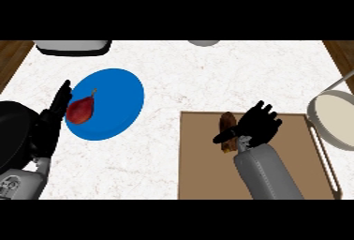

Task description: Pick the sweet potato from the tray and place it in the tiered basket

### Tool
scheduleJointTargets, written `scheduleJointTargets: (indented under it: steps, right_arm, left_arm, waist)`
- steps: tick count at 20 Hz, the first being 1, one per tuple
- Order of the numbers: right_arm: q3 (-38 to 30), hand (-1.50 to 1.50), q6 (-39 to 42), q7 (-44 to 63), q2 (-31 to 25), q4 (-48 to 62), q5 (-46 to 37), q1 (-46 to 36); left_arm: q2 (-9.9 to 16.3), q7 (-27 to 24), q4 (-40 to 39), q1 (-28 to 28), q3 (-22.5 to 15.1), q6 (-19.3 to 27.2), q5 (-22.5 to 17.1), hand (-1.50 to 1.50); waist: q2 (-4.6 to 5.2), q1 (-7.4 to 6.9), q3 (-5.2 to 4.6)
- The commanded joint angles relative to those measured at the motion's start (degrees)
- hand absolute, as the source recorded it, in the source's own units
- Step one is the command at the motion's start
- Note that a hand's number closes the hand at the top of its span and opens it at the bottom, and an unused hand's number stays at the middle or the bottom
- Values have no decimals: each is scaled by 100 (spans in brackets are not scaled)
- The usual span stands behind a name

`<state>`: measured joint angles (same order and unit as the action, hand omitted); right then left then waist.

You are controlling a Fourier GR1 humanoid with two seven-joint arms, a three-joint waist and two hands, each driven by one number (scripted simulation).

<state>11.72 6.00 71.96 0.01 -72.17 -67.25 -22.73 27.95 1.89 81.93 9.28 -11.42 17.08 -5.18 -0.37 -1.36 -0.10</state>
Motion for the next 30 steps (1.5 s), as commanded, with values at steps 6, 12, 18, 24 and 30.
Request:
scheduleJointTargets:
  steps: [6, 12, 18, 24, 30]
  right_arm:
    - [-17, 150, 255, 992, -1, 791, 914, -360]
    - [333, 150, 375, 899, -4, 1032, 303, -438]
    - [786, 150, -551, 1244, -5, 320, 691, -192]
    - [-1546, 150, -1344, 442, -59, 1551, 799, -1944]
    - [-2285, 150, -2290, 226, -667, 1735, 216, -2989]
  left_arm:
    - [-213, 0, -240, 252, 63, 54, 138, 0]
    - [-35, -28, -54, 0, 206, -188, 23, 0]
    - [-146, 399, 108, 245, 209, -80, 154, 0]
    - [-210, 165, 120, 248, 57, -181, 227, 0]
    - [-293, 91, -71, 428, 43, -180, 275, 0]
  waist:
    - [71, 67, 7]
    - [42, 45, 5]
    - [11, 88, 12]
    - [203, -276, 29]
    - [257, -322, 9]
